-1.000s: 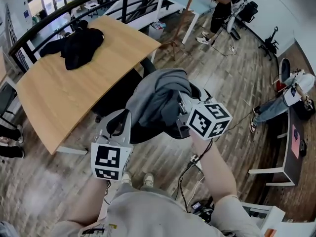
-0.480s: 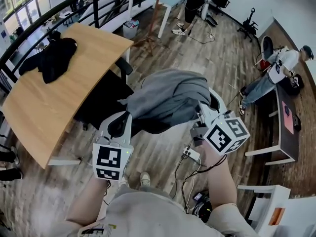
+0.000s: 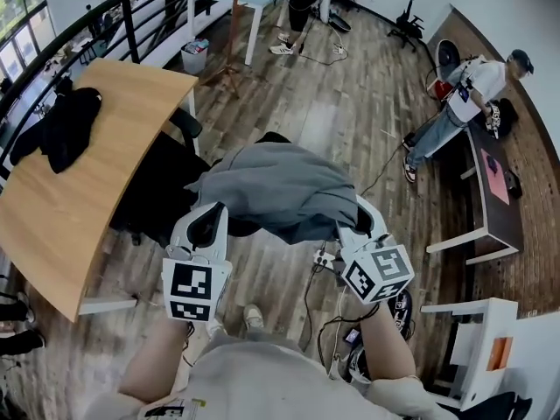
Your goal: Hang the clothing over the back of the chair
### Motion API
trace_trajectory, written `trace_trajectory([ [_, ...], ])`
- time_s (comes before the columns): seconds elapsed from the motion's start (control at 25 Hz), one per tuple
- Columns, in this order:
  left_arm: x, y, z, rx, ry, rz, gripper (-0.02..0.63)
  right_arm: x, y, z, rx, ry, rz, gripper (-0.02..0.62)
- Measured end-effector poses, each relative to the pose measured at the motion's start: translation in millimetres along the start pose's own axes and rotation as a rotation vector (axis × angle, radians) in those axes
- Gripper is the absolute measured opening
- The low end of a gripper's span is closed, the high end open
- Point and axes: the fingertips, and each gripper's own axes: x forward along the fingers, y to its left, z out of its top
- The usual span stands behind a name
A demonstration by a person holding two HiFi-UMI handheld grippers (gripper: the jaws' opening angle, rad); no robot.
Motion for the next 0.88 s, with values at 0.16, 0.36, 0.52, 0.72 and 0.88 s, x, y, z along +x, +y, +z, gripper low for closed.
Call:
trace_trajectory([
  [0.16, 7, -9, -5, 0.004, 0.02, -0.019, 0.002, -5, -11, -42, -0.008, 0.082, -0.044, 0.064],
  [0.36, 11, -14, -14, 0.013, 0.047, -0.018, 0.002, -12, -15, -100, 0.108, 0.181, -0.045, 0.066],
  [0.52, 12, -19, -26, 0.025, 0.072, -0.017, 0.002, -15, -9, -140, 0.163, 0.227, -0.048, 0.069],
  [0.72, 9, -42, -36, 0.037, 0.1, -0.015, 0.003, -23, 0, -181, 0.295, 0.263, -0.015, 0.076],
  [0.88, 8, -51, -41, 0.05, 0.124, -0.02, 0.002, -19, 5, -192, 0.394, 0.255, 0.008, 0.088],
])
